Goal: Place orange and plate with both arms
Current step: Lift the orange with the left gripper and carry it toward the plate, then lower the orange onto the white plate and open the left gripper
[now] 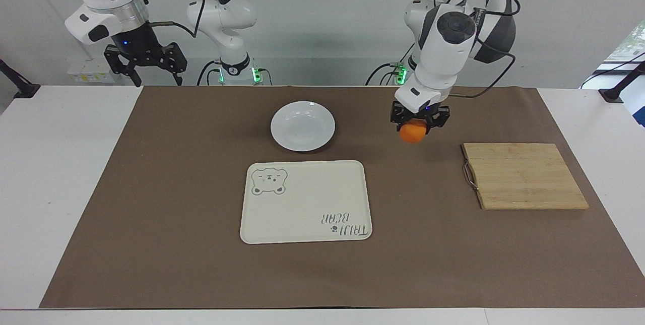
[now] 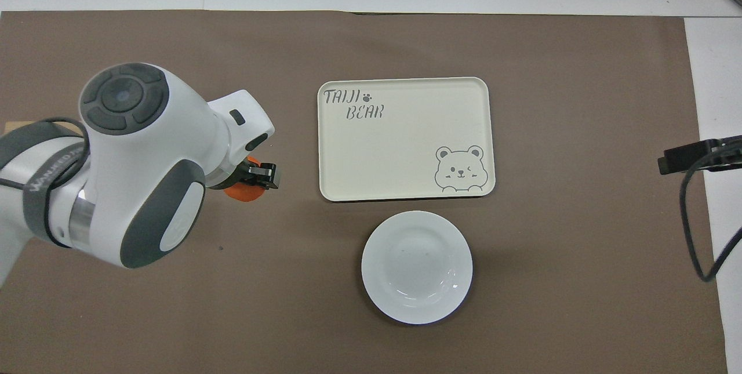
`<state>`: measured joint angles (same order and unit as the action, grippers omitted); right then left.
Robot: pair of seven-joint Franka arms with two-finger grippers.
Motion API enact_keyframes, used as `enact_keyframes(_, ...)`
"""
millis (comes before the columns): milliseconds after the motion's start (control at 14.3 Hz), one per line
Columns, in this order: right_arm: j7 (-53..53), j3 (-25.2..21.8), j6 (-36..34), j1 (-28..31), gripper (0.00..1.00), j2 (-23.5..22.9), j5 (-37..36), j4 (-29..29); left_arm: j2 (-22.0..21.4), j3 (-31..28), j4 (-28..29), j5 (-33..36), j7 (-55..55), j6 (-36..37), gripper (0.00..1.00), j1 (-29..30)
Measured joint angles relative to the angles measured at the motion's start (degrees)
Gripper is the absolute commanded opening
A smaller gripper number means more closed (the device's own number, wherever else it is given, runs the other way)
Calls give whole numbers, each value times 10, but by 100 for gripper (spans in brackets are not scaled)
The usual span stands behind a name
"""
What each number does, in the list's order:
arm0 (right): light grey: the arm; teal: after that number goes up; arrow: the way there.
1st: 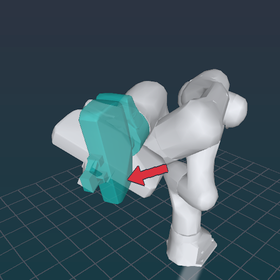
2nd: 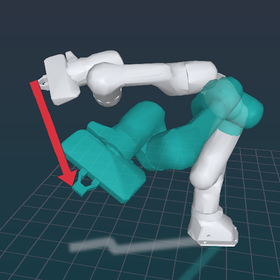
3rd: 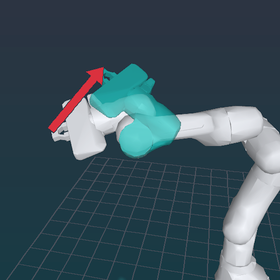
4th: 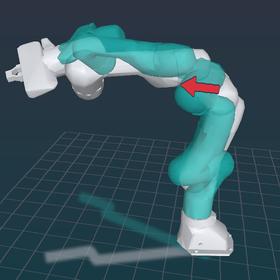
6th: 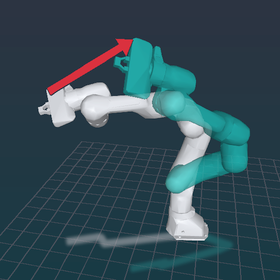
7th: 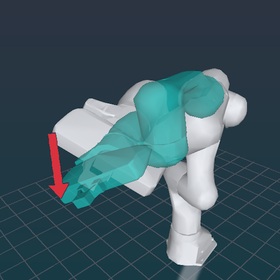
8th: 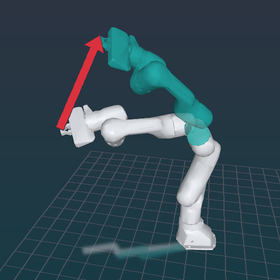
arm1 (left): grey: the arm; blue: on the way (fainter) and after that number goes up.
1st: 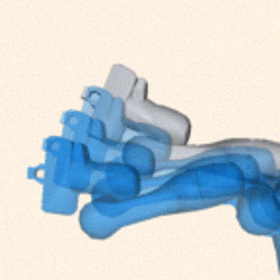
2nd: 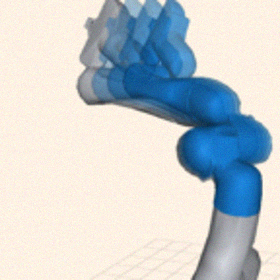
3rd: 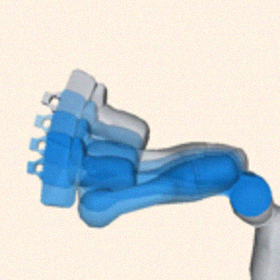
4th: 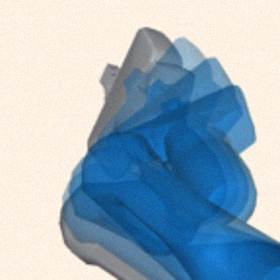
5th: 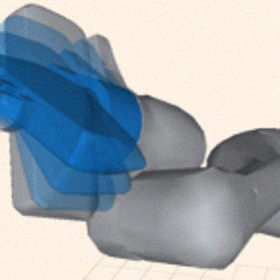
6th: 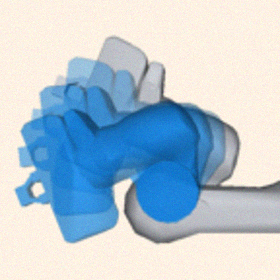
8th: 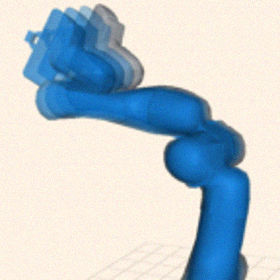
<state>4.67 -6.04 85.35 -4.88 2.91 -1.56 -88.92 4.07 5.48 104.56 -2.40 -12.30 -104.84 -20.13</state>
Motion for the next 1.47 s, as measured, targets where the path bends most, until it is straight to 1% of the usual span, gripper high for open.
enact_keyframes(140, 0, 0, 0, 0, 100, 0, 0, 0, 3, 0, 31, -29, 0, -31, 0, -28)
enact_keyframes(350, 0, 0, 0, 0, 100, 0, 0, 0, 19, 1, 68, -36, -9, -84, 0, -93)
enact_keyframes(490, 0, 0, 0, 0, 100, 0, 0, 0, 30, 3, 78, -46, -35, -107, 0, -122)
enact_keyframes(630, 0, 0, 0, 0, 100, 0, 0, 0, 40, 2, 80, -67, -89, -142, 0, -156)
enact_keyframes(770, 0, 0, 0, 0, 100, 0, 0, 0, 55, 3, 81, -69, -171, -184, 0, -204)
enact_keyframes(980, 0, 0, 0, 0, 100, 0, 0, 0, 77, 3, 82, -70, -257, -229, 0, -261)
enact_keyframes(1120, 0, 0, 0, 0, 100, 0, 0, 0, 89, 2, 82, -70, -302, -256, 0, -276)
enact_keyframes(1190, 0, 0, 0, 0, 100, 0, 0, 0, 98, 2, 82, -70, -319, -265, 2, -283)
enact_keyframes(1259, 0, 0, 0, 0, 100, 0, 0, 0, 107, 2, 83, -70, -335, -274, 8, -290)
enact_keyframes(1329, 0, 0, 0, 0, 100, 0, 0, 0, 117, 2, 83, -70, -356, -288, 39, -297)
enact_keyframes(1399, 0, 0, 0, 0, 100, 0, 0, 0, 125, 2, 83, -70, -381, -303, 99, -303)
enact_keyframes(1469, 0, 0, 0, 0, 100, 0, 0, 0, 130, 3, 82, -70, -408, -311, 100, -308)
